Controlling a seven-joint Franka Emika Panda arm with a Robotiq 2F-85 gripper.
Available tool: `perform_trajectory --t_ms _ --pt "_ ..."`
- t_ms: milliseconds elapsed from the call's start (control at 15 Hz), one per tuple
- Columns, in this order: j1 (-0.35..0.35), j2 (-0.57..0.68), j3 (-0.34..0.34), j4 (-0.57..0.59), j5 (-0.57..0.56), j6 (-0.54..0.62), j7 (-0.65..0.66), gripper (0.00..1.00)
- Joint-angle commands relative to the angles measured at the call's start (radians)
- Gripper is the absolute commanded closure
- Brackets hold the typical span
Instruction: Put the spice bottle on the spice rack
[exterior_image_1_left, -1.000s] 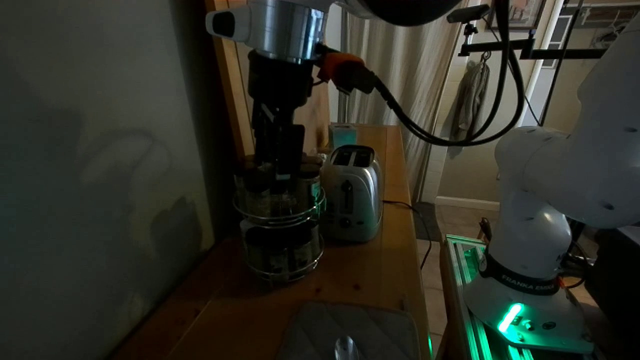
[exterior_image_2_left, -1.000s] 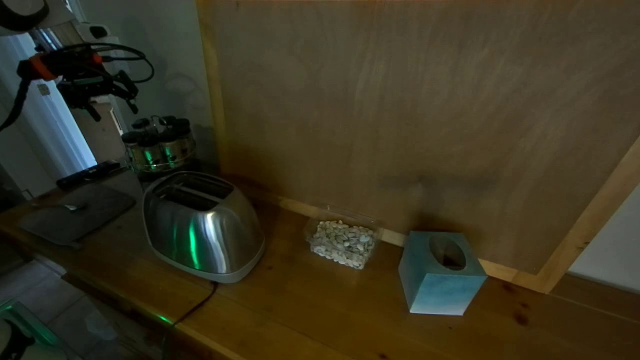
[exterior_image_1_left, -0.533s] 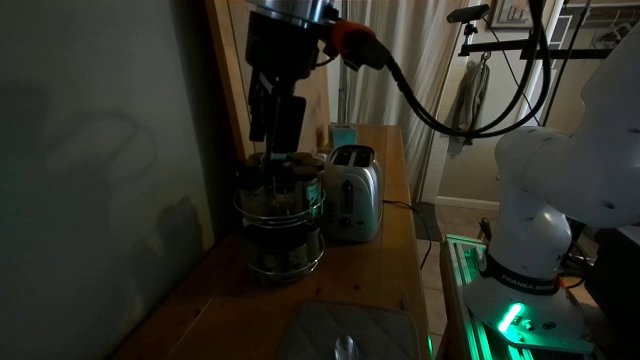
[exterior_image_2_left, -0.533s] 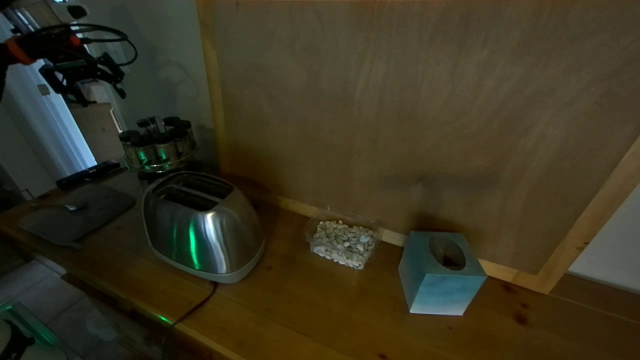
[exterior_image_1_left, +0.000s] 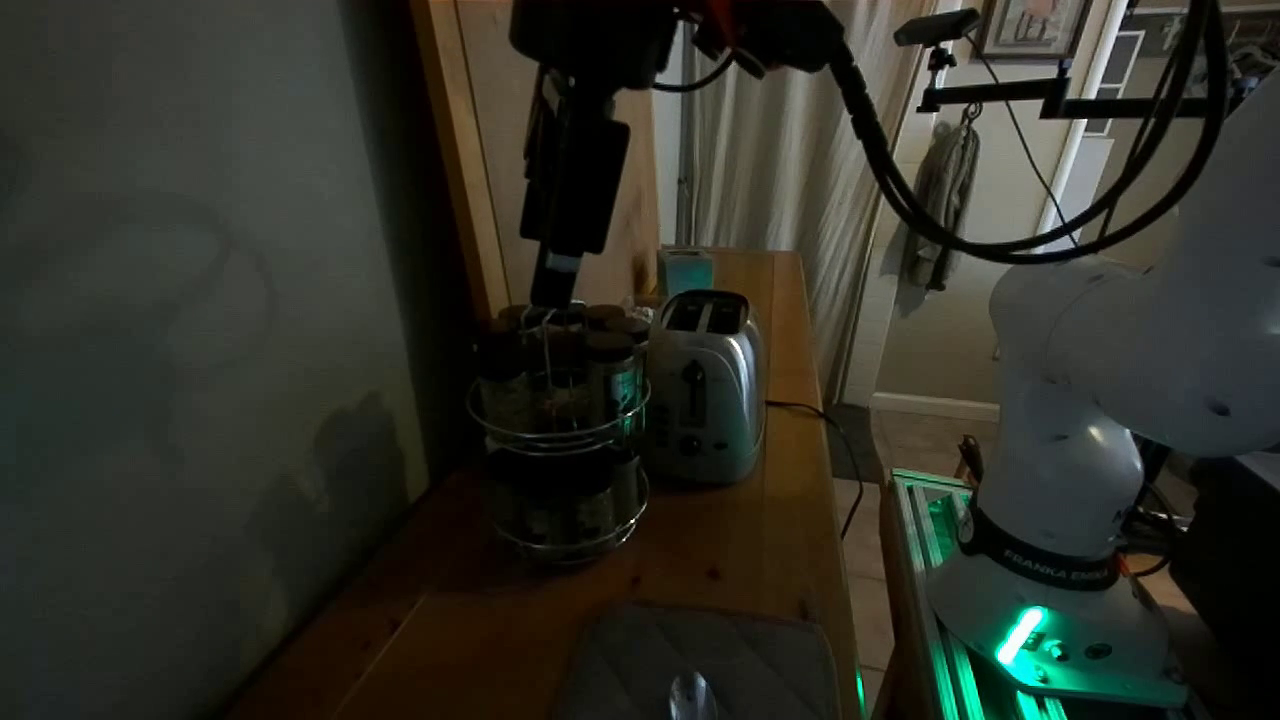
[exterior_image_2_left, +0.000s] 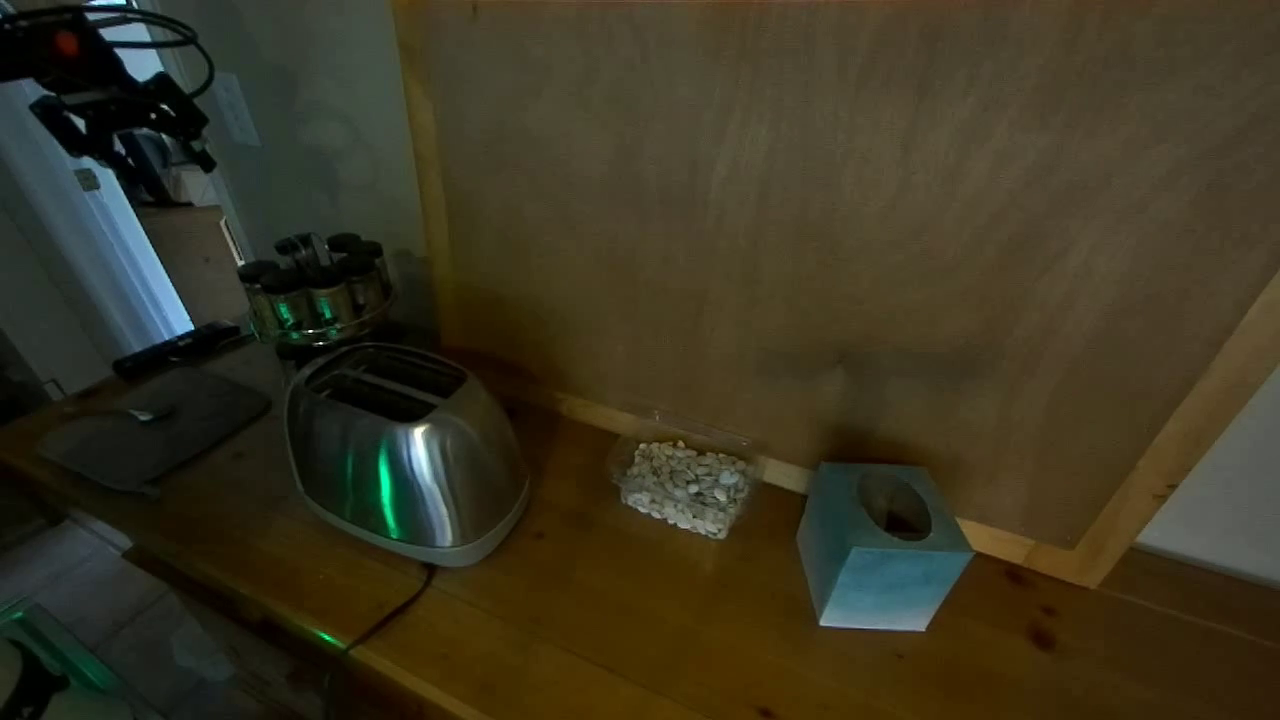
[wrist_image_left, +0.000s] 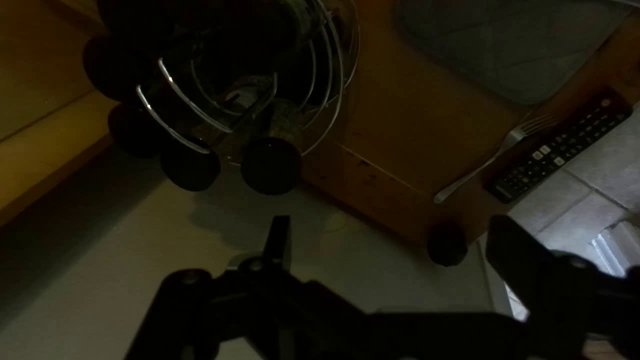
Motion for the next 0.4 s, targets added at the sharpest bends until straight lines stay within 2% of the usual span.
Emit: perform_trajectory --t_ms 0,333 --pt "0.006 0.000 -0.002 0.007 -0.003 -0.011 0.009 0.00" --pt "0.005 -0.001 0.000 0.008 -0.003 -0.013 0.017 0.00"
